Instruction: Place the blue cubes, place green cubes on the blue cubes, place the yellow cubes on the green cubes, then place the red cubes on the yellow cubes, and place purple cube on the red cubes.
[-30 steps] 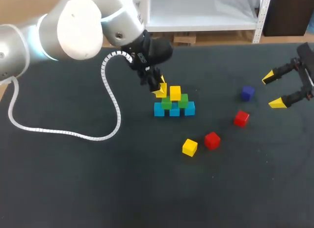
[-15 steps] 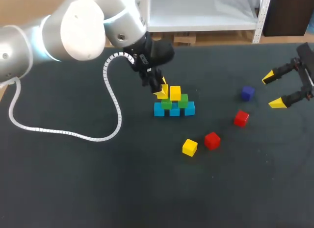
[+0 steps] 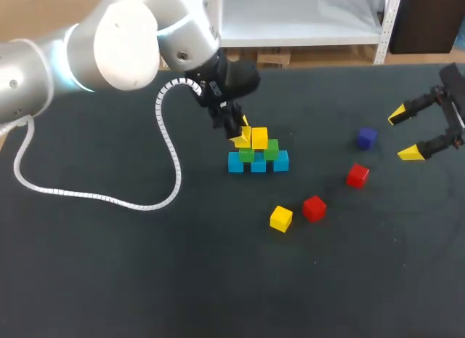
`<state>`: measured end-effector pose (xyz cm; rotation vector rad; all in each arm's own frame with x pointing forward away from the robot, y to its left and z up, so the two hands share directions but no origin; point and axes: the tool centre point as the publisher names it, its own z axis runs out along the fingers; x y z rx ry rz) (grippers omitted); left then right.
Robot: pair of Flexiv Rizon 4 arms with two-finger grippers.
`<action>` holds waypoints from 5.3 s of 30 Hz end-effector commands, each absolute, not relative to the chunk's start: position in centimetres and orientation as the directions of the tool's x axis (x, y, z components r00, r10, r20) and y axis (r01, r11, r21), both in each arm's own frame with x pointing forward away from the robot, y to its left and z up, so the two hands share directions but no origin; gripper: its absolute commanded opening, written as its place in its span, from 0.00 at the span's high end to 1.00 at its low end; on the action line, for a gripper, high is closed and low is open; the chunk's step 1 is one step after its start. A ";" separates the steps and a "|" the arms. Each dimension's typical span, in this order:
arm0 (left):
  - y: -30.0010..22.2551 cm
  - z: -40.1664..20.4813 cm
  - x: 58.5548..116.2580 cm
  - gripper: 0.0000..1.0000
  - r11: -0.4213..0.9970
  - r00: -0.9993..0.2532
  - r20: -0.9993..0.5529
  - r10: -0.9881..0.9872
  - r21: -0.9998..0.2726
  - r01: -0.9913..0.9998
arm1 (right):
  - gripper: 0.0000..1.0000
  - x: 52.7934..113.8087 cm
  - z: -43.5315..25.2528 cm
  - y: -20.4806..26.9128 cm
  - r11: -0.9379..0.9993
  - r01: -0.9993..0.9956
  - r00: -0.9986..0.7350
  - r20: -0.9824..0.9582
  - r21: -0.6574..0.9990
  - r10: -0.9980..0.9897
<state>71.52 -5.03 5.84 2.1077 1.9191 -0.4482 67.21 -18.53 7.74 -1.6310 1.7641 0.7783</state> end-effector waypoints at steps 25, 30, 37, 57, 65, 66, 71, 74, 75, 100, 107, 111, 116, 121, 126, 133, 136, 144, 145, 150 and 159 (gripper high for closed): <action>-5.0 5.6 71.8 1.00 -0.102 0.083 -0.389 0.917 -0.028 0.994 | 0.00 67.3 7.7 -18.5 0.069 -0.997 -0.057 -0.767 0.017 -0.640; -5.0 5.7 71.8 1.00 -0.101 0.083 -0.390 0.917 -0.028 0.994 | 0.00 67.3 7.7 -18.5 0.069 -0.997 -0.057 -0.767 0.017 -0.640; -5.0 5.6 71.8 1.00 -0.100 0.081 -0.390 0.917 -0.028 0.995 | 0.00 67.3 7.7 -18.5 0.069 -0.997 -0.057 -0.767 0.017 -0.640; -5.1 5.7 71.7 1.00 -0.095 0.078 -0.390 0.918 -0.026 0.995 | 0.00 67.3 7.7 -18.5 0.069 -0.997 -0.057 -0.767 0.017 -0.640; -5.1 5.6 71.5 1.00 -0.095 0.076 -0.392 0.917 -0.029 0.995 | 0.00 67.3 7.7 -18.5 0.069 -0.997 -0.057 -0.767 0.017 -0.640; -5.1 5.6 71.5 1.00 -0.095 0.076 -0.391 0.917 -0.029 0.995 | 0.00 67.3 7.7 -18.5 0.069 -0.997 -0.057 -0.767 0.017 -0.640; -5.1 5.6 71.5 1.00 -0.094 0.075 -0.390 0.918 -0.029 0.995 | 0.00 67.3 7.7 -18.5 0.069 -0.997 -0.057 -0.767 0.017 -0.640; -5.1 5.6 71.5 1.00 -0.092 0.074 -0.389 0.918 -0.030 0.995 | 0.00 67.3 7.7 -18.5 0.069 -0.997 -0.057 -0.767 0.017 -0.640; -5.1 5.6 71.5 1.00 -0.092 0.073 -0.389 0.919 -0.030 0.995 | 0.00 67.3 7.7 -18.5 0.069 -0.997 -0.057 -0.767 0.017 -0.640; -5.2 5.6 71.4 0.63 -0.087 0.066 -0.385 0.920 -0.036 0.996 | 0.00 67.3 7.7 -18.5 0.069 -0.997 -0.057 -0.767 0.017 -0.640; -5.2 5.6 71.4 0.51 -0.086 0.066 -0.385 0.921 -0.037 0.996 | 0.00 67.3 7.7 -18.5 0.069 -0.997 -0.057 -0.767 0.017 -0.640; -5.1 5.7 71.4 0.44 -0.084 0.064 -0.383 0.922 -0.036 0.996 | 0.00 67.3 7.7 -18.5 0.069 -0.997 -0.057 -0.767 0.017 -0.640; -4.6 6.4 71.3 0.02 -0.076 0.062 -0.377 0.924 -0.021 0.997 | 0.00 67.3 7.7 -18.5 0.069 -0.997 -0.057 -0.767 0.017 -0.640; -3.6 7.7 70.7 0.00 -0.083 0.083 -0.390 0.917 0.016 0.996 | 0.00 67.3 7.7 -18.5 0.069 -0.997 -0.057 -0.767 0.017 -0.640; -2.2 8.1 70.2 0.00 -0.087 0.096 -0.376 0.922 0.040 0.995 | 0.00 67.3 7.7 -18.5 0.069 -0.997 -0.057 -0.767 0.017 -0.640; -0.5 7.0 70.1 0.45 -0.066 0.069 -0.366 0.928 0.021 0.998 | 0.00 67.3 7.7 -18.5 0.069 -0.997 -0.057 -0.767 0.017 -0.640; -0.1 6.6 70.2 1.00 -0.059 0.063 -0.364 0.929 0.023 0.998 | 0.00 67.3 7.7 -18.5 0.069 -0.997 -0.057 -0.767 0.017 -0.640; -0.4 5.7 70.5 1.00 -0.059 0.056 -0.359 0.932 0.004 0.998 | 0.00 67.3 7.7 -18.5 0.069 -0.997 -0.057 -0.767 0.017 -0.640; -0.5 5.7 70.5 1.00 -0.061 0.058 -0.358 0.932 0.003 0.998 | 0.00 67.3 7.7 -18.5 0.069 -0.997 -0.057 -0.767 0.017 -0.640; -1.3 5.6 70.7 1.00 -0.071 0.067 -0.362 0.930 0.002 0.997 | 0.00 67.3 7.7 -18.5 0.069 -0.997 -0.057 -0.767 0.017 -0.640; -2.2 5.2 70.6 1.00 -0.084 0.075 -0.368 0.927 -0.009 0.996 | 0.00 67.3 7.7 -18.5 0.069 -0.997 -0.057 -0.767 0.017 -0.640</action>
